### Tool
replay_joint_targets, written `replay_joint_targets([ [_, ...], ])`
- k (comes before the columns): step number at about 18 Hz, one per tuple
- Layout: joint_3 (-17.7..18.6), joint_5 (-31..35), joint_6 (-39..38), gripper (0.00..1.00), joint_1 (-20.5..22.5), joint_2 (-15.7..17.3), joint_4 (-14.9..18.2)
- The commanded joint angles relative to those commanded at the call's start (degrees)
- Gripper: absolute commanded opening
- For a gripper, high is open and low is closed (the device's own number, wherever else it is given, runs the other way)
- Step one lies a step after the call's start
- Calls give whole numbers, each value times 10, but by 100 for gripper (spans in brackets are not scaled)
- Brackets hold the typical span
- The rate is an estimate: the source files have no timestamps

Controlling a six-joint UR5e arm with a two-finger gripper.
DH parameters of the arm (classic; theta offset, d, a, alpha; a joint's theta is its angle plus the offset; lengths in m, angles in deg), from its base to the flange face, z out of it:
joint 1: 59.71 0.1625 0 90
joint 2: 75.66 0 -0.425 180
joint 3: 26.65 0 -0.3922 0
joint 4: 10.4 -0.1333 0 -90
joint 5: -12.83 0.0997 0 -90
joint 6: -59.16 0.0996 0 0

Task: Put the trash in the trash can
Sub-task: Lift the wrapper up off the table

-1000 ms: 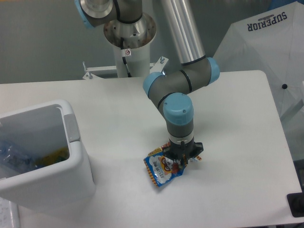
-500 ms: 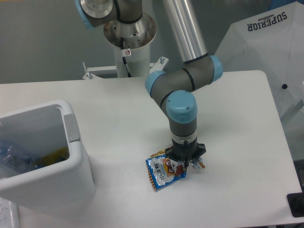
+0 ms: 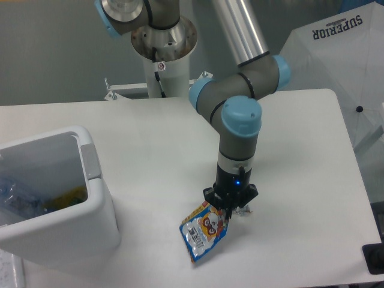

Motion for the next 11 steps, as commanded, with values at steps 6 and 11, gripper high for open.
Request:
replay_joint_targets([
  [6, -114, -34, -56, 9, 4, 13, -1],
  [11, -180, -67, -111, 9, 15, 31, -2],
])
